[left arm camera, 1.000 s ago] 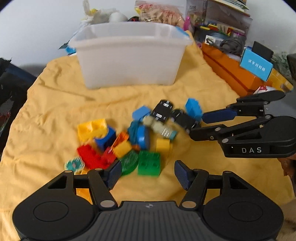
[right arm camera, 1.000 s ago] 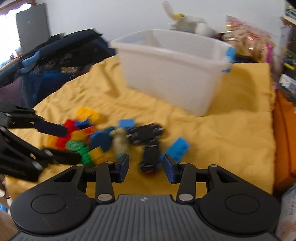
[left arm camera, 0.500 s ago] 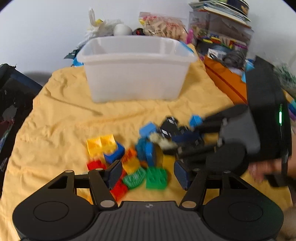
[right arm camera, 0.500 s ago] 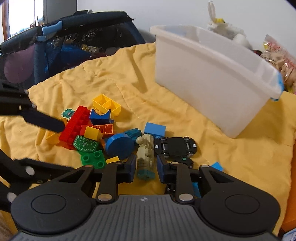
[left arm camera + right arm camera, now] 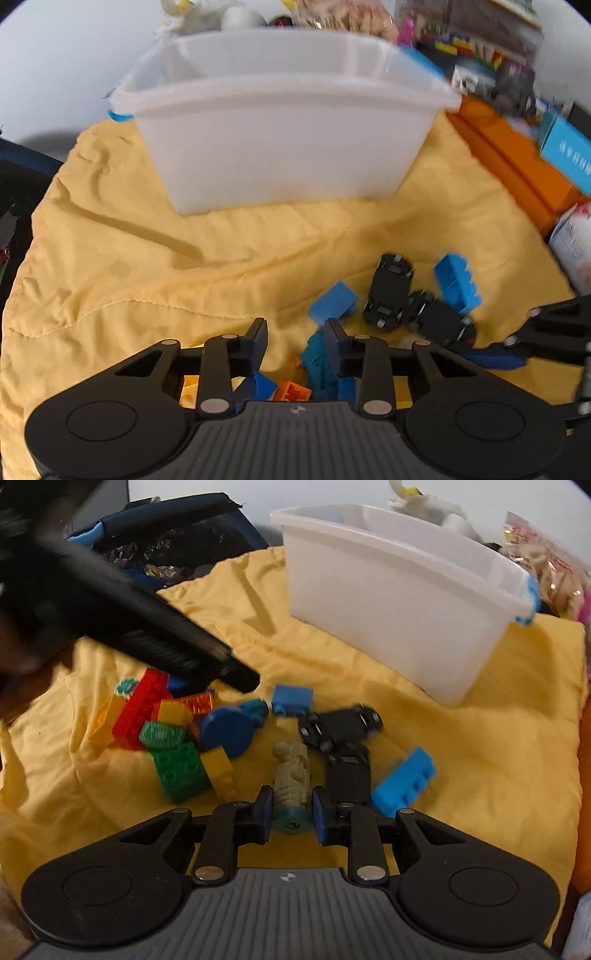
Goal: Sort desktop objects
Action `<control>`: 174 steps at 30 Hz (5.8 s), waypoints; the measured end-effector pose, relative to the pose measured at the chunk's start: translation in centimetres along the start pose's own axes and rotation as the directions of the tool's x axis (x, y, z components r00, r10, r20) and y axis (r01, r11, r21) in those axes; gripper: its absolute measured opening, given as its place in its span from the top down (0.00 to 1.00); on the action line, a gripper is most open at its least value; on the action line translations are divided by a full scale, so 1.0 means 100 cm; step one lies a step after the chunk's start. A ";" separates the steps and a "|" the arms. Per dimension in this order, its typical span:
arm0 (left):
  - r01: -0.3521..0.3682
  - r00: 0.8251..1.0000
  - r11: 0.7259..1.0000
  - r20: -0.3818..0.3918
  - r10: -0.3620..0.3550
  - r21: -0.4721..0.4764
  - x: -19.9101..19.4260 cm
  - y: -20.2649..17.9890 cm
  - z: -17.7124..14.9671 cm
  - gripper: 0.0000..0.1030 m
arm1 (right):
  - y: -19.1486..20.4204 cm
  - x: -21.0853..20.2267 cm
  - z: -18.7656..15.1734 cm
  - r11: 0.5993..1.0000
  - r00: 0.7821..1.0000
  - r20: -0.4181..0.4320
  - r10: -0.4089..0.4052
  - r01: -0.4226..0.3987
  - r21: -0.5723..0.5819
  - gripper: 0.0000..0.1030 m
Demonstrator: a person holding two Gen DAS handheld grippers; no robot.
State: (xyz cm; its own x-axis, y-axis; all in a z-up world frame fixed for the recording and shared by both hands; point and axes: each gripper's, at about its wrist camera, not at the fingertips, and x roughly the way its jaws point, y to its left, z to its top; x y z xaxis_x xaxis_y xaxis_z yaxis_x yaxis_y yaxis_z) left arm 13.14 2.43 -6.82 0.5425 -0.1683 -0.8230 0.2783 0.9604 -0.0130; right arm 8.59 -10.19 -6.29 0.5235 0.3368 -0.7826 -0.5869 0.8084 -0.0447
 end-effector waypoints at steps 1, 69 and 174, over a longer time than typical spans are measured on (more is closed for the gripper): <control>0.015 1.000 1.000 -0.010 -0.015 0.009 0.002 -0.001 -0.002 0.63 | 0.000 -0.001 -0.003 1.000 1.000 -0.005 -0.002 0.002 0.008 0.75; -0.032 0.975 0.994 0.217 0.054 -0.100 -0.008 0.062 0.171 0.59 | -0.099 0.021 0.180 0.974 0.961 0.182 -0.207 0.184 0.133 0.67; 0.318 0.944 0.870 0.037 -0.329 -0.376 -0.051 -0.003 -0.119 0.69 | -0.005 -0.025 -0.046 0.948 0.958 -0.029 0.287 -0.279 0.156 0.81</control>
State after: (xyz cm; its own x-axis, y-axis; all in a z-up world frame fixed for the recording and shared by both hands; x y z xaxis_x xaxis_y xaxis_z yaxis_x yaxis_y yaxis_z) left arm 0.82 5.66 -9.40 0.4496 -0.4829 -0.7515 0.1169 0.8659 -0.4864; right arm 4.74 -13.63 -7.18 0.3152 0.5402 -0.7803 -0.6058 0.7474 0.2727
